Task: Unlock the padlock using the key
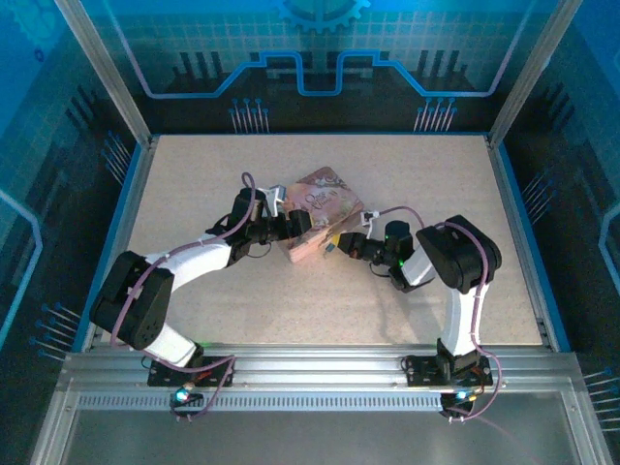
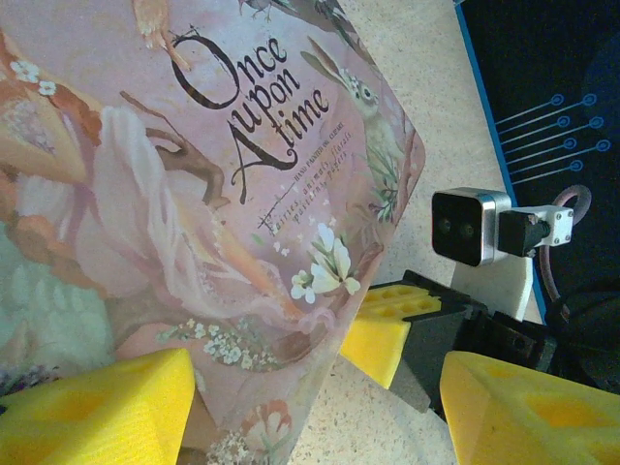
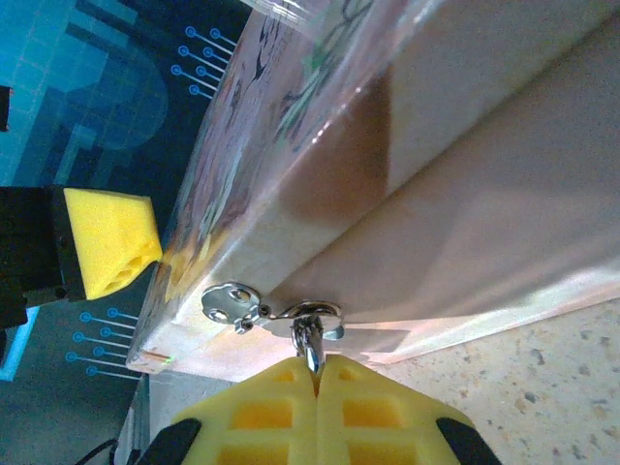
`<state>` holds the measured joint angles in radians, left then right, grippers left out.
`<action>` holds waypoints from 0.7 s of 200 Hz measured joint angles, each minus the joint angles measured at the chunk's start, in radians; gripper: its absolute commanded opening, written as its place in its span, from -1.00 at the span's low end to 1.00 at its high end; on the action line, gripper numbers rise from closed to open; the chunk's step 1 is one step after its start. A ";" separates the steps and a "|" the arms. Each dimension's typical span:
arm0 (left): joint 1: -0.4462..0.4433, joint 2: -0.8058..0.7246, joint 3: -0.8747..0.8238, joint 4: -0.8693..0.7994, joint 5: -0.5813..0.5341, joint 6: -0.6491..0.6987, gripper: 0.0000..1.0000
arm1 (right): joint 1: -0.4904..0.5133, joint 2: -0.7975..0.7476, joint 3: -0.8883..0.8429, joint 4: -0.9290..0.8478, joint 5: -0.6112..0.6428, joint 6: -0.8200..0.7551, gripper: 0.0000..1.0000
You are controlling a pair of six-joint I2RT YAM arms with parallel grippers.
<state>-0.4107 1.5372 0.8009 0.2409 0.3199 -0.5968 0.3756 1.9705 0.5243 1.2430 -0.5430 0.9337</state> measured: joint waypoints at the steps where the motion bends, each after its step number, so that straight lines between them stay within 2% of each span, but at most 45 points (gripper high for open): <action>1: 0.000 0.000 0.000 0.000 0.000 0.000 0.40 | 0.000 -0.001 0.000 0.000 0.002 0.000 -1.00; 98: 0.000 0.014 0.000 0.028 0.019 -0.006 0.40 | -0.016 -0.033 -0.027 -0.020 0.056 0.017 -1.00; 140: 0.000 0.014 0.014 0.003 0.018 -0.003 0.40 | -0.014 -0.047 -0.035 -0.035 0.056 0.002 -0.82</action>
<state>-0.4110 1.5509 0.8146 0.2436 0.3378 -0.5999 0.3611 1.9240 0.4896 1.2079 -0.4866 0.9360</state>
